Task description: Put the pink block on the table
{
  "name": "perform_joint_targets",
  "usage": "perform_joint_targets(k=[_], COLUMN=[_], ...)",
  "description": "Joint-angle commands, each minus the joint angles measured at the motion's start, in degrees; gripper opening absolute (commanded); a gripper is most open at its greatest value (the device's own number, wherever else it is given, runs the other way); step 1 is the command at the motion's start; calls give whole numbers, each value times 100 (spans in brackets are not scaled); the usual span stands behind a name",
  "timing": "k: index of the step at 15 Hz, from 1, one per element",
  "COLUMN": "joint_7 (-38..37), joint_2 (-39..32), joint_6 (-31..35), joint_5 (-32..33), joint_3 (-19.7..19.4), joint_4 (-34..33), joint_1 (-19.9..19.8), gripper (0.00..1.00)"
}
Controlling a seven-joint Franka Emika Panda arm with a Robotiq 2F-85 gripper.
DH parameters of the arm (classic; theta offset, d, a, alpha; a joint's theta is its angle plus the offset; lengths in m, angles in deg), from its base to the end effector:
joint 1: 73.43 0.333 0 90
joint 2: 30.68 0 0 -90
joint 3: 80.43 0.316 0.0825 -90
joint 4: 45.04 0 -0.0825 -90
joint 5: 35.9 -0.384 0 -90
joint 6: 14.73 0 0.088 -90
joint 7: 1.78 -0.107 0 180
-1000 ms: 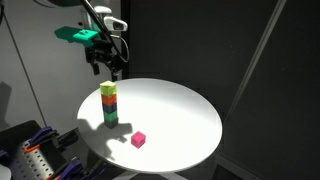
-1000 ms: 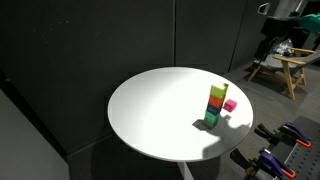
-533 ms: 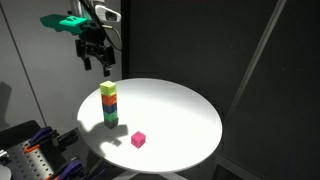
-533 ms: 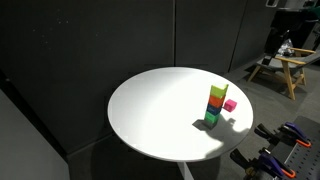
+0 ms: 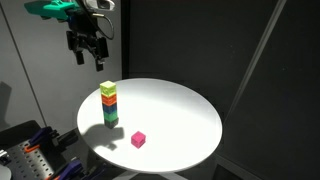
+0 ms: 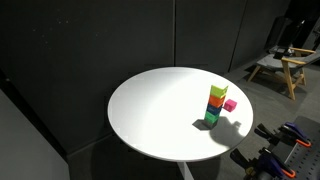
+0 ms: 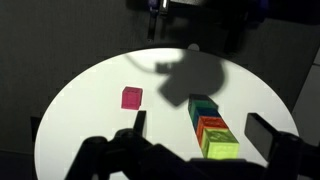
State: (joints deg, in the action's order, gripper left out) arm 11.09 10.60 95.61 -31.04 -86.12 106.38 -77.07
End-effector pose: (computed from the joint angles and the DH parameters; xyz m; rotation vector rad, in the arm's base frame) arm 0.3261 -0.0599 0.4622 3.1221 0.1809 -0.0009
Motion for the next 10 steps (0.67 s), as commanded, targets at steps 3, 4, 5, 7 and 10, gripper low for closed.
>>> perform_joint_targets(k=[3, 4, 5, 7, 10], joint_7=[-142, -55, -57, -60, -63], joint_2=[273, 182, 209, 230, 231], joint_6=[-345, -166, -196, -213, -213], joint_5=[145, 39, 41, 42, 42], joint_3=[-14, -54, -57, -60, -59], joint_4=[-87, -12, -12, -13, -12], joint_1=[-114, -23, -35, -39, -40], gripper=[100, 100, 100, 100, 100])
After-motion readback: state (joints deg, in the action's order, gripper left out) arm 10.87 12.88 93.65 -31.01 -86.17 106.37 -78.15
